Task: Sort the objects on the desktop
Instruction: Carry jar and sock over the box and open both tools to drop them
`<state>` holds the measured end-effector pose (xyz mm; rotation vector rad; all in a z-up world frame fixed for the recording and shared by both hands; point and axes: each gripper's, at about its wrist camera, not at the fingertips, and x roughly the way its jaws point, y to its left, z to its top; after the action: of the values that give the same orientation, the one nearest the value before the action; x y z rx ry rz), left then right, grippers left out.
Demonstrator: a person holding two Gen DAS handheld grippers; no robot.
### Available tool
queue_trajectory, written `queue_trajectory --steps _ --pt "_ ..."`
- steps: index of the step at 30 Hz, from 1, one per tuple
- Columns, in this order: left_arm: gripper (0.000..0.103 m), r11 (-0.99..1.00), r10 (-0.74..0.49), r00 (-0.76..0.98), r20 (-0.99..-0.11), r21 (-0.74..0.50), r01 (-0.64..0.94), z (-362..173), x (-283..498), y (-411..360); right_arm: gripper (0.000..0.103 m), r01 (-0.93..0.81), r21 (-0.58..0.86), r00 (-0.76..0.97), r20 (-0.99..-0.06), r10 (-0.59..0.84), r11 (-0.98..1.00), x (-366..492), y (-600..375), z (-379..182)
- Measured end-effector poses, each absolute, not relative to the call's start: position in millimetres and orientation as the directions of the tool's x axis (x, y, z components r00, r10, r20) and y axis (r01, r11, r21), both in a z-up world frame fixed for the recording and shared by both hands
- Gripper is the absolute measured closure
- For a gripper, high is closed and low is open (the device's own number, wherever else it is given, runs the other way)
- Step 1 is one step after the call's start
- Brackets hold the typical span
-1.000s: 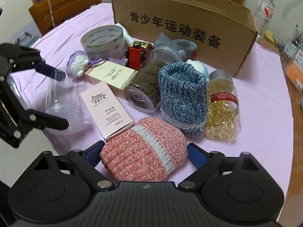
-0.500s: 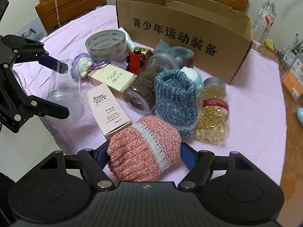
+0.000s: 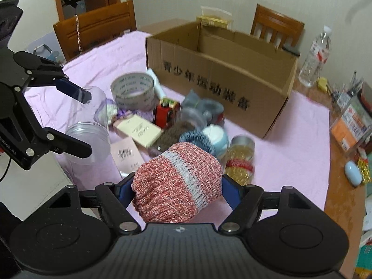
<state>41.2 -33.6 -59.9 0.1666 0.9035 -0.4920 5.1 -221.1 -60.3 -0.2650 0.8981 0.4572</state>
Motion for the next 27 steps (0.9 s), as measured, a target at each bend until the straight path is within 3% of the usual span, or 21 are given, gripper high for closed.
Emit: queue_trajectory --steps 8,27 --pt "0.012 0.88 -0.341 0.544 -0.766 -0.056 0.472 -38 57 -33 0.023 -0.485 -0.03 0.576 -0.763 0.294 0.874 19 -224 -37" --pt "0.012 0.835 -0.356 0.585 -0.728 0.033 0.549 -10 137 -16 0.023 -0.365 -0.092 0.667 -0.719 0.192 0.927 75 -199 -9"
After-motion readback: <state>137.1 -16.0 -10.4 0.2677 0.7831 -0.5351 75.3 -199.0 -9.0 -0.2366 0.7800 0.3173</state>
